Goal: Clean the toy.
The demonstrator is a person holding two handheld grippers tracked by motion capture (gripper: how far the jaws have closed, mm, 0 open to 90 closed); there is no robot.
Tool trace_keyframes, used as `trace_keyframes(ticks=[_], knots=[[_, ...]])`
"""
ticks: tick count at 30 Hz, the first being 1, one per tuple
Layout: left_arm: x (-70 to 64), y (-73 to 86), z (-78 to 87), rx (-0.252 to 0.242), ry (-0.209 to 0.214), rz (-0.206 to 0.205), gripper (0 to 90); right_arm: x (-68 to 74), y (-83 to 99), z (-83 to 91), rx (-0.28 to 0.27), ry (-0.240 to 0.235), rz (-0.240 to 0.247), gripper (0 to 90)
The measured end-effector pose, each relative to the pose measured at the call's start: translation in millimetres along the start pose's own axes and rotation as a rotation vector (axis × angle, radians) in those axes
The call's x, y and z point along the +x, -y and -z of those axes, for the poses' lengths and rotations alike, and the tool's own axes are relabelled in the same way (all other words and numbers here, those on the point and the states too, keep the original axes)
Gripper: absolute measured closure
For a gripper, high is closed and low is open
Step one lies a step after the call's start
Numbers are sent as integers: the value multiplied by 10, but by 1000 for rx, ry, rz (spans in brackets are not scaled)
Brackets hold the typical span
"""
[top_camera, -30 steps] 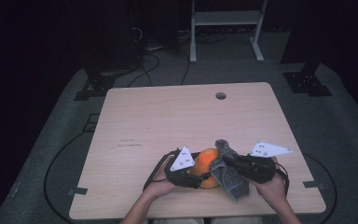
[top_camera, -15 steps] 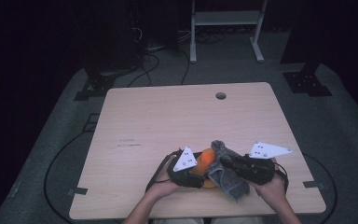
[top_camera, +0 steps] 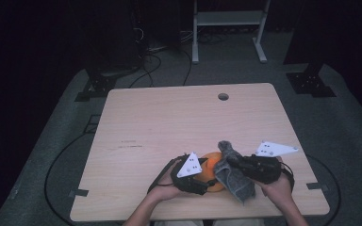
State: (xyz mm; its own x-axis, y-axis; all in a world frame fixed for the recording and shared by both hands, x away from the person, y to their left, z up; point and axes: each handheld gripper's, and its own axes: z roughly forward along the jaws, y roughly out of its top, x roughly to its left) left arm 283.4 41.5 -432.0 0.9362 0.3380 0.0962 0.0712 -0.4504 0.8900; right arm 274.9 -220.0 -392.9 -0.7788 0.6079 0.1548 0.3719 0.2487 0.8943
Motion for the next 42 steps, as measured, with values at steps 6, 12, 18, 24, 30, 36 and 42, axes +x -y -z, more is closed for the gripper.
trace_keyframes(ticks=[6,12,18,24,30,36,42], knots=[[-104,-7,-18,17,11,-71,279,293,-187,-73,6,-26,119,789],[-134,13,-19,21,42,-101,283,62,-50,-60,6,-30,20,788],[-151,14,-26,16,55,-106,282,-123,122,41,25,30,-19,789],[-144,8,-36,26,-13,-96,167,-79,135,60,43,53,2,792],[-129,29,-19,40,3,-78,187,-60,117,64,49,28,6,791],[-172,41,-25,43,30,-134,252,149,-5,125,31,-47,76,791],[-182,69,16,48,41,-185,257,189,-33,6,35,-46,91,791]])
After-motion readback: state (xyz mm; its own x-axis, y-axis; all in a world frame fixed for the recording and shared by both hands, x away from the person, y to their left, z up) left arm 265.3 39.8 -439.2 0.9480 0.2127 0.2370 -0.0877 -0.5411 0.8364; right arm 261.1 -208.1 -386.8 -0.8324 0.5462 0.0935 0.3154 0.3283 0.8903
